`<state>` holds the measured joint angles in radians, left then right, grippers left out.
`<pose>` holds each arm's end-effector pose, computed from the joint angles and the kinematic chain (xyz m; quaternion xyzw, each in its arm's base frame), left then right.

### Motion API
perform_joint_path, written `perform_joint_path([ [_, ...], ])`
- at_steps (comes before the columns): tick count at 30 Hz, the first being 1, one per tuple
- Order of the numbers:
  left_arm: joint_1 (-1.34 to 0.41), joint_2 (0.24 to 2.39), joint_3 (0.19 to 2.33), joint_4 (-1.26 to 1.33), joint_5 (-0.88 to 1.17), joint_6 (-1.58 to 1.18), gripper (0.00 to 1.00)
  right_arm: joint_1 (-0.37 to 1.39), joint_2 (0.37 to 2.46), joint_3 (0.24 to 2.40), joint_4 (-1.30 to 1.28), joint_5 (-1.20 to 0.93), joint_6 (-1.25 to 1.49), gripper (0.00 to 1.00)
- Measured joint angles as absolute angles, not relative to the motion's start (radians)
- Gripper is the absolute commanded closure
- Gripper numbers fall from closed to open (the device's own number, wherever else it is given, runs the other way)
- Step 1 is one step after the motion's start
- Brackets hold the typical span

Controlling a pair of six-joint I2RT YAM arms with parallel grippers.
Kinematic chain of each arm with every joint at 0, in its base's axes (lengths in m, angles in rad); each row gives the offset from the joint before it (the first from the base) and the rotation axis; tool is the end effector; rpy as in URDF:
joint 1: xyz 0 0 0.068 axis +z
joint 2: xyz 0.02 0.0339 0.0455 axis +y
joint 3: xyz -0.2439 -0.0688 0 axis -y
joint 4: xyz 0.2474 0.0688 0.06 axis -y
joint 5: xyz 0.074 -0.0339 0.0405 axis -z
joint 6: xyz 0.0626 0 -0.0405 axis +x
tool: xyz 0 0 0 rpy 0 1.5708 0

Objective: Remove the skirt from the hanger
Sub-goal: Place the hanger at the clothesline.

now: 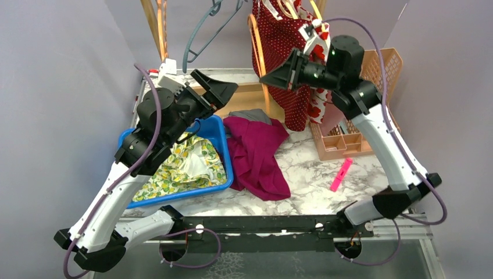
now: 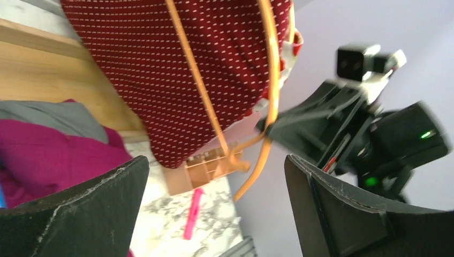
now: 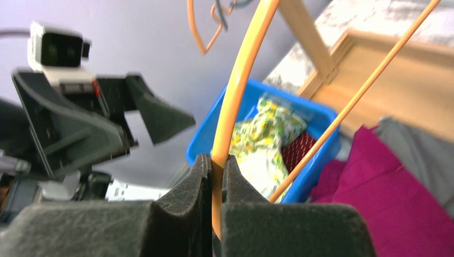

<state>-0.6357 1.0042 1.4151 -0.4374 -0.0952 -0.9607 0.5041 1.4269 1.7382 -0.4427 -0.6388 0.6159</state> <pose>0.1871 -0.1307 0.4695 -0.1485 0.7008 -0.4752 0.5108 0.2668 0.1898 0.4715 -0.1668 0.7244 0.5325 0.4048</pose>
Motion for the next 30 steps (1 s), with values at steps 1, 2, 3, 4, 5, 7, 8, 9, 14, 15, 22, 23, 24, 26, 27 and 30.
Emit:
perform_joint_path([
  [1,-0.636,1.001,1.415,-0.453,-0.101,-0.939,0.01,0.504,1.458,1.784,-0.449,-0.620,0.614,0.99],
  [2,-0.636,1.000,1.414,-0.467,-0.104,-0.918,0.01,0.504,1.490,1.832,-0.455,-0.605,0.612,0.99],
  [3,-0.636,1.000,1.411,-0.479,-0.105,-0.900,0.01,0.504,1.524,1.882,-0.461,-0.589,0.612,0.99],
  [4,-0.636,1.000,1.407,-0.490,-0.105,-0.886,0.01,0.504,1.561,1.935,-0.466,-0.574,0.610,0.99],
  [5,-0.636,0.999,1.400,-0.506,-0.105,-0.868,0.01,0.504,1.597,1.987,-0.467,-0.558,0.608,0.99],
  [7,-0.636,0.999,1.388,-0.536,-0.105,-0.840,0.01,0.504,1.644,2.083,-0.469,-0.527,0.601,0.99],
  [8,-0.636,0.999,1.383,-0.550,-0.105,-0.828,0.01,0.503,1.695,2.122,-0.469,-0.514,0.599,0.99],
  [9,-0.636,0.999,1.378,-0.571,-0.104,-0.815,0.01,0.503,1.723,2.158,-0.469,-0.502,0.597,0.99],
  [14,-0.636,0.999,1.361,-0.610,-0.076,-0.772,0.01,0.502,1.836,2.284,-0.467,-0.463,0.594,0.99],
  [15,-0.636,0.999,1.359,-0.616,-0.067,-0.764,0.01,0.501,1.855,2.302,-0.467,-0.460,0.595,0.99],
  [22,-0.636,1.018,1.358,-0.633,0.037,-0.686,0.01,0.501,1.942,2.365,-0.471,-0.472,0.599,0.99],
  [23,-0.636,1.023,1.354,-0.633,0.051,-0.674,0.01,0.501,1.941,2.357,-0.471,-0.474,0.601,0.99],
  [24,-0.636,1.027,1.348,-0.633,0.066,-0.664,0.01,0.501,1.936,2.344,-0.469,-0.473,0.602,0.99],
  [26,-0.636,1.040,1.334,-0.643,0.092,-0.646,0.01,0.497,1.919,2.292,-0.469,-0.473,0.605,0.99],
  [27,-0.636,1.049,1.330,-0.649,0.101,-0.640,0.01,0.496,1.914,2.273,-0.466,-0.472,0.601,0.99],
  [30,-0.636,1.078,1.327,-0.667,0.128,-0.626,0.02,0.495,1.901,2.255,-0.459,-0.467,0.589,0.95],
])
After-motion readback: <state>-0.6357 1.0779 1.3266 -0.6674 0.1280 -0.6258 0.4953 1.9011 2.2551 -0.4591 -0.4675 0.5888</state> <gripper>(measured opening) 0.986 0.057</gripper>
